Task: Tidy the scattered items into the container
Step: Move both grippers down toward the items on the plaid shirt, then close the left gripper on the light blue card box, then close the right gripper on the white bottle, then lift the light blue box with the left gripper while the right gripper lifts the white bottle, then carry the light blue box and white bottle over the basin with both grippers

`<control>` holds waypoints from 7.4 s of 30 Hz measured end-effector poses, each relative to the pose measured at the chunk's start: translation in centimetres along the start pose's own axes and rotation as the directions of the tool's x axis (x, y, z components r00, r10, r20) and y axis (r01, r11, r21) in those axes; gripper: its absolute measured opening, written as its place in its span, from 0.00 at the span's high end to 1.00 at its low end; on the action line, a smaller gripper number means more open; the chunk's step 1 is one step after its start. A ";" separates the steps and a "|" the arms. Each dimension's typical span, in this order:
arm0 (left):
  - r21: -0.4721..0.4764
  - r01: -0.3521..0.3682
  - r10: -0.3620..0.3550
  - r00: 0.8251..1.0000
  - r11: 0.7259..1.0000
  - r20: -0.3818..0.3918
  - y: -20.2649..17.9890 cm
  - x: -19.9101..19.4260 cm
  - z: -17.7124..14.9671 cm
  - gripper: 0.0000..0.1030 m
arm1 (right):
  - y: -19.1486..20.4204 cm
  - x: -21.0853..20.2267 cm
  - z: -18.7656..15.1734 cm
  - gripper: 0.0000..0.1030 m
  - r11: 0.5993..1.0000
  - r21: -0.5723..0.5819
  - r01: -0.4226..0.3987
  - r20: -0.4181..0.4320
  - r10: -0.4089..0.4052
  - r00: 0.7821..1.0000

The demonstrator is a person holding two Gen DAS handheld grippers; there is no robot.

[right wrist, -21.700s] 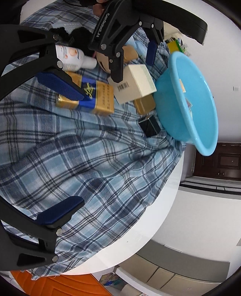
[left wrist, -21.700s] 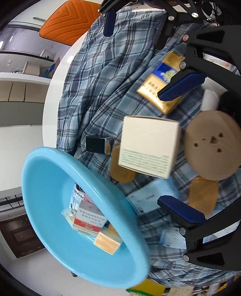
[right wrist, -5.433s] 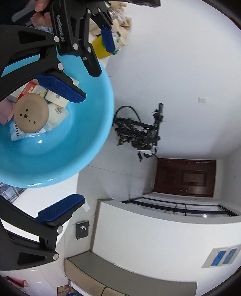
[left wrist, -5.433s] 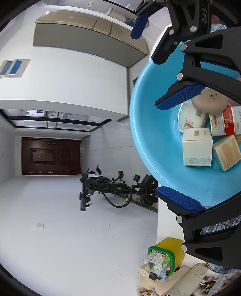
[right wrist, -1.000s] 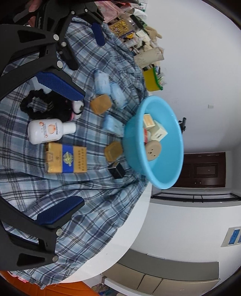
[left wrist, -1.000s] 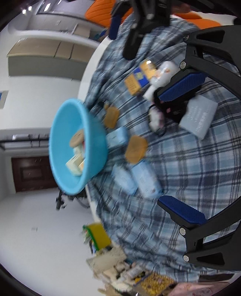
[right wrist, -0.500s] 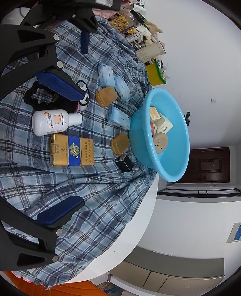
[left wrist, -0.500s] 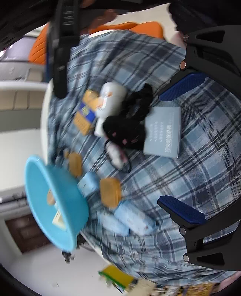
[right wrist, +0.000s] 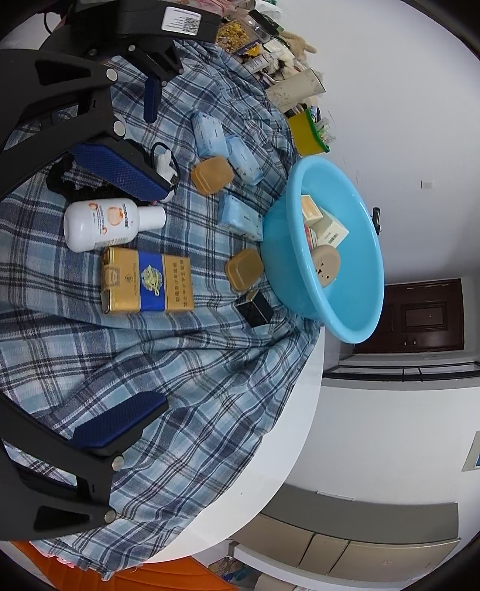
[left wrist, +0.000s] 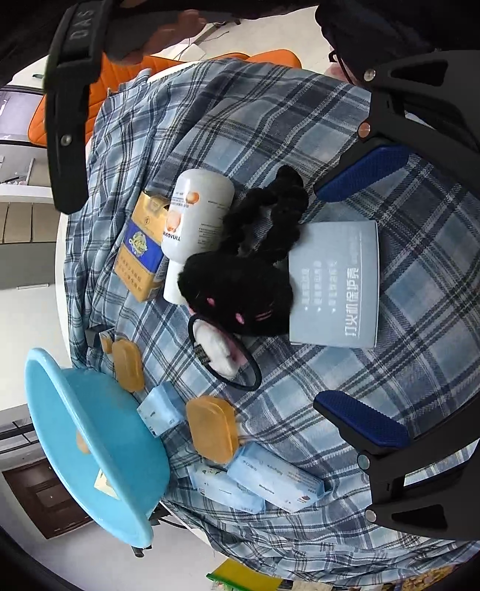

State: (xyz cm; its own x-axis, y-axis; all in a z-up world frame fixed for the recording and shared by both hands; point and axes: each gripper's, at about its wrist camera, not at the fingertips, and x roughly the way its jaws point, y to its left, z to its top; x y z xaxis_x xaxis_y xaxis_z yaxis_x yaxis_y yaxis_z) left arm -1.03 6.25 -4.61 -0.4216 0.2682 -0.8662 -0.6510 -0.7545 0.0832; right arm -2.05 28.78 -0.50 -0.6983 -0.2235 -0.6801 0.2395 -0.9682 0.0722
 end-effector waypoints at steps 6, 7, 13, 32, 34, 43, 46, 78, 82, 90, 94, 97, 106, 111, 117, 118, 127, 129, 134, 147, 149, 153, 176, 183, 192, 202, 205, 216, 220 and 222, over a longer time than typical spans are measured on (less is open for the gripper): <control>0.038 -0.018 0.018 1.000 0.999 0.020 -0.8 0.2 0.2 0.22 | -0.7 0.1 -0.1 0.00 1.000 0.027 0.003 -0.005 -0.003 1.000; 0.031 -0.001 0.000 1.000 1.000 0.024 -0.8 0.1 0.2 0.31 | -0.7 0.1 -0.1 0.00 1.000 0.029 0.002 -0.004 -0.002 1.000; -0.018 0.013 -0.013 1.000 1.000 0.017 -0.5 -0.4 0.3 0.36 | -1.1 -0.3 0.0 0.00 0.999 0.038 -0.008 0.005 0.008 1.000; -0.305 -0.103 0.126 0.990 0.947 0.059 3.5 -2.6 -0.3 0.36 | 2.6 0.4 -2.3 0.03 0.982 -0.148 -0.122 -0.072 0.112 0.991; -0.324 -0.107 0.134 0.989 0.940 0.063 3.8 -2.8 -0.6 0.36 | 3.3 0.9 -2.7 0.11 0.975 -0.169 -0.142 -0.093 0.127 0.987; -0.352 -0.105 0.136 0.989 0.930 0.064 4.3 -3.0 -1.3 0.36 | 3.9 2.4 -3.6 0.55 0.962 -0.169 -0.216 -0.149 0.191 0.970; -0.353 -0.104 0.134 0.989 0.930 0.062 4.3 -3.0 -1.4 0.35 | 4.2 3.2 -3.7 0.67 0.956 -0.184 -0.227 -0.167 0.198 0.966; -0.361 -0.087 0.124 0.989 0.929 0.079 4.6 -3.8 -1.9 0.35 | 5.3 6.7 -3.5 0.63 0.951 -0.247 -0.184 -0.232 0.127 0.964; -0.368 -0.094 0.136 0.987 0.925 0.088 4.7 -4.2 -1.6 0.36 | 4.9 5.6 -2.9 0.63 0.960 -0.217 -0.179 -0.191 0.138 0.972; -0.398 -0.110 0.173 0.977 0.911 0.128 4.8 -5.1 -1.0 0.36 | 4.5 3.4 -1.7 0.63 0.974 -0.201 -0.109 -0.095 0.092 0.991; -0.396 -0.087 0.153 0.979 0.914 0.138 4.6 -5.2 -0.8 0.36 | 4.6 2.7 -1.6 0.63 0.973 -0.208 -0.105 -0.082 0.090 0.993; -0.390 -0.087 0.146 0.982 0.917 0.123 4.3 -4.5 -1.0 0.36 | 4.5 2.6 -1.7 0.63 0.972 -0.208 -0.106 -0.083 0.091 0.992; -0.357 -0.130 0.183 0.976 0.925 0.118 3.3 -3.0 -1.5 0.34 | 4.5 2.5 -2.0 0.63 0.972 -0.209 -0.109 -0.087 0.093 0.992; -0.346 -0.128 0.175 0.979 0.929 0.107 3.0 -2.3 -1.6 0.24 | 4.1 2.5 -2.0 0.63 0.973 -0.205 -0.104 -0.089 0.088 0.992; -0.350 -0.131 0.174 0.980 0.928 0.094 3.2 -1.5 -1.6 0.24 | 3.9 2.6 -2.1 0.63 0.973 -0.206 -0.101 -0.096 0.083 0.992; -0.351 -0.129 0.172 0.981 0.927 0.092 3.3 -1.4 -1.6 0.24 | 4.0 2.6 -2.1 0.63 0.973 -0.206 -0.100 -0.097 0.082 0.992; -0.411 -0.110 0.159 0.983 0.905 0.087 4.5 -0.9 -1.4 0.37 | 3.7 2.8 -2.3 0.63 0.975 -0.201 -0.093 -0.105 0.073 0.992; -0.400 -0.106 0.155 0.983 0.910 0.094 4.2 -1.1 -1.4 0.37 | 3.6 2.8 -2.3 0.63 0.975 -0.201 -0.092 -0.106 0.072 0.992; -0.400 -0.108 0.158 0.983 0.910 0.095 4.0 -1.7 -1.4 0.37 | 3.6 2.8 -2.2 0.63 0.976 -0.198 -0.094 -0.102 0.075 0.992; -0.494 -0.175 0.281 0.948 0.852 0.148 4.5 -4.5 -0.3 0.37 | 3.9 0.9 -1.4 0.63 0.990 -0.134 -0.041 0.014 0.043 0.999; -0.511 -0.181 0.303 0.939 0.840 0.164 4.4 -4.9 0.1 0.37 | 4.1 0.7 -1.3 0.63 0.991 -0.127 -0.032 0.035 0.036 0.999; -0.547 -0.233 0.390 0.901 0.804 0.189 4.1 -5.7 0.6 0.37 | 4.0 0.5 -1.1 0.63 0.996 -0.081 -0.023 0.068 0.029 0.997; -0.576 -0.251 0.467 0.845 0.778 0.262 4.0 -8.5 2.6 0.36 | 5.4 -2.1 1.4 0.63 0.996 -0.088 -0.018 0.183 0.034 0.983; -0.569 -0.259 0.518 0.778 0.781 0.357 3.5 -12.3 4.4 0.36 | 5.9 -5.1 3.8 0.63 0.995 -0.098 -0.015 0.285 0.042 0.958; -0.558 -0.264 0.560 0.683 0.787 0.468 2.7 -17.4 6.3 0.36 | 6.6 -9.6 6.3 0.63 0.994 -0.107 -0.011 0.413 0.054 0.909; -0.537 -0.274 0.575 0.614 0.798 0.541 1.0 -22.0 7.3 0.36 | 7.2 -13.3 7.5 0.63 0.994 -0.110 -0.003 0.510 0.059 0.858; -0.532 -0.275 0.572 0.611 0.801 0.547 0.5 -22.6 7.3 0.36 | 7.4 -13.7 7.4 0.63 0.994 -0.110 -0.004 0.519 0.061 0.853; -0.530 -0.278 0.572 0.614 0.801 0.544 0.7 -22.7 7.9 0.36 | 7.4 -13.7 8.2 0.63 0.994 -0.114 -0.003 0.528 0.063 0.847; -0.528 -0.283 0.574 0.612 0.801 0.544 1.4 -22.7 8.6 0.36 | 7.2 -13.6 8.5 0.63 0.993 -0.115 -0.006 0.531 0.066 0.845; -0.528 -0.283 0.574 0.612 0.801 0.543 1.9 -22.5 8.9 0.36 | 7.2 -13.3 8.8 0.63 0.993 -0.117 -0.005 0.528 0.067 0.847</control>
State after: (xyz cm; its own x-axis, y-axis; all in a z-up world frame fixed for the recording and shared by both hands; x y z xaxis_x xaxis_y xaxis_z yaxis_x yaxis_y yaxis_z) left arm 1.59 4.10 19.47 -0.9750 0.0562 -0.2151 -0.0689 -0.9963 0.0520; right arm 3.03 23.78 15.42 -0.9313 -0.3132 -0.1858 0.3206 -0.9471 -0.0105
